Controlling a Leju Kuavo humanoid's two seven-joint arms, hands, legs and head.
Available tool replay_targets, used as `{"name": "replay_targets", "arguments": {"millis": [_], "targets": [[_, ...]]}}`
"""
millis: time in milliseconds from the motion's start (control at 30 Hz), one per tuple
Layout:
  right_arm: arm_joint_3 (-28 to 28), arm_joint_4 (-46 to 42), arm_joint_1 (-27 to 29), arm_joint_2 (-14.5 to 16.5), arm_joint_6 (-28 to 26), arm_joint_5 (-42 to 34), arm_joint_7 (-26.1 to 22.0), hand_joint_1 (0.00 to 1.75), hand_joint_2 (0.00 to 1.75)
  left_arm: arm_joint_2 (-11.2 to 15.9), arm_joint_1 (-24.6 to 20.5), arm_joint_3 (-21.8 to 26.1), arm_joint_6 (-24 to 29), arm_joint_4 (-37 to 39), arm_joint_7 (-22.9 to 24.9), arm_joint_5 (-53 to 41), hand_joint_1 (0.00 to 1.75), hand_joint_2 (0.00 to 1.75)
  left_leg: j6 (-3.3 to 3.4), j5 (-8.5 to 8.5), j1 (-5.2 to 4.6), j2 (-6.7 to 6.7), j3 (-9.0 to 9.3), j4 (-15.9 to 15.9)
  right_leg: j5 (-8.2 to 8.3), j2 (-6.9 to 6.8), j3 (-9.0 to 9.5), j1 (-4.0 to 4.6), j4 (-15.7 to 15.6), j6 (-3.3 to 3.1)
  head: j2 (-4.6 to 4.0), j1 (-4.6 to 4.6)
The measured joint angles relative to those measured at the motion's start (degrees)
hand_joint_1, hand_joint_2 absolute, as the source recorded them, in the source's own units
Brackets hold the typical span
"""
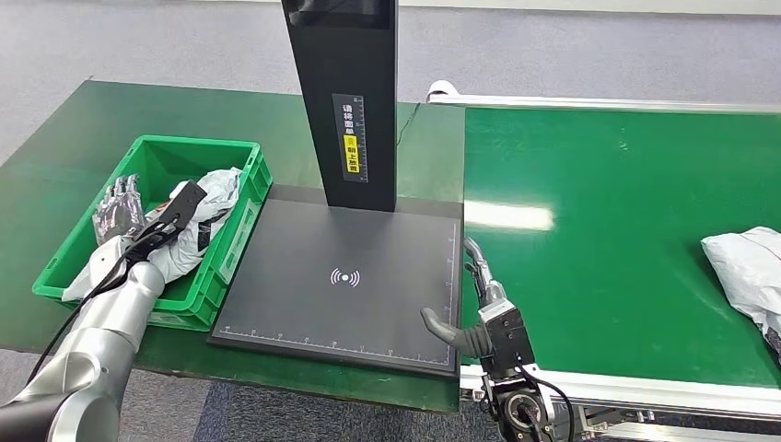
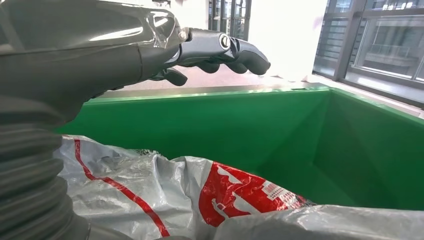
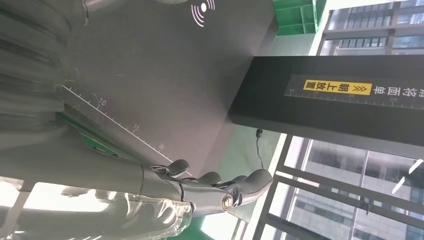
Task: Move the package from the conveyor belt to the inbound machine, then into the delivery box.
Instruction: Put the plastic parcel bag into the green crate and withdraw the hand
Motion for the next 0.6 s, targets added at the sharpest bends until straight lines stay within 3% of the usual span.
{"name": "replay_targets", "arguments": {"millis": [167,267,400,500,600], "targets": [[-0.12,0.0,0.0,0.0,-0.02,0.0,0.0,0.0,1.75,0.0,0.01,0.0,0.55,0.0,-0.32,0.1,0.0,1.75,0.0,0.0,0.0,0.0,0.0,0.0,0.0,0.0,0.0,0.0,0.0,0.0,0.0,-0.01],[-0.15,-0.01,0.0,-0.01,-0.02,-0.1,-0.06,0.0,1.75,-0.02,0.21,0.23,5.07,-0.27,-3.15,1.76,0.0,1.75,0.0,0.0,0.0,0.01,-0.01,0.0,0.0,0.01,0.0,0.0,0.0,0.0,0.0,0.0],[-0.19,-0.24,0.08,-0.09,-0.22,-0.73,-0.45,0.0,1.75,-0.91,3.01,2.36,16.53,-6.79,-17.25,10.55,0.0,1.75,0.0,-0.01,-0.01,0.08,-0.01,0.0,0.0,0.07,-0.03,0.0,0.0,0.0,0.0,-0.01],[-0.17,-0.33,0.1,-0.11,-0.75,-1.21,-0.92,0.0,1.75,-4.01,7.31,6.33,18.63,-17.64,-29.23,12.93,0.0,1.75,0.0,-0.02,-0.03,0.09,-0.02,0.0,-0.01,0.07,-0.04,-0.02,-0.01,0.01,0.0,-0.01],[-0.08,-0.33,0.1,-0.11,-1.39,-1.64,-1.39,0.0,1.75,-9.02,11.06,11.96,18.68,-29.01,-40.69,14.23,0.0,1.75,0.01,-0.04,-0.04,0.11,-0.04,0.0,-0.01,0.1,-0.05,-0.04,-0.01,0.01,0.0,0.0]]}}
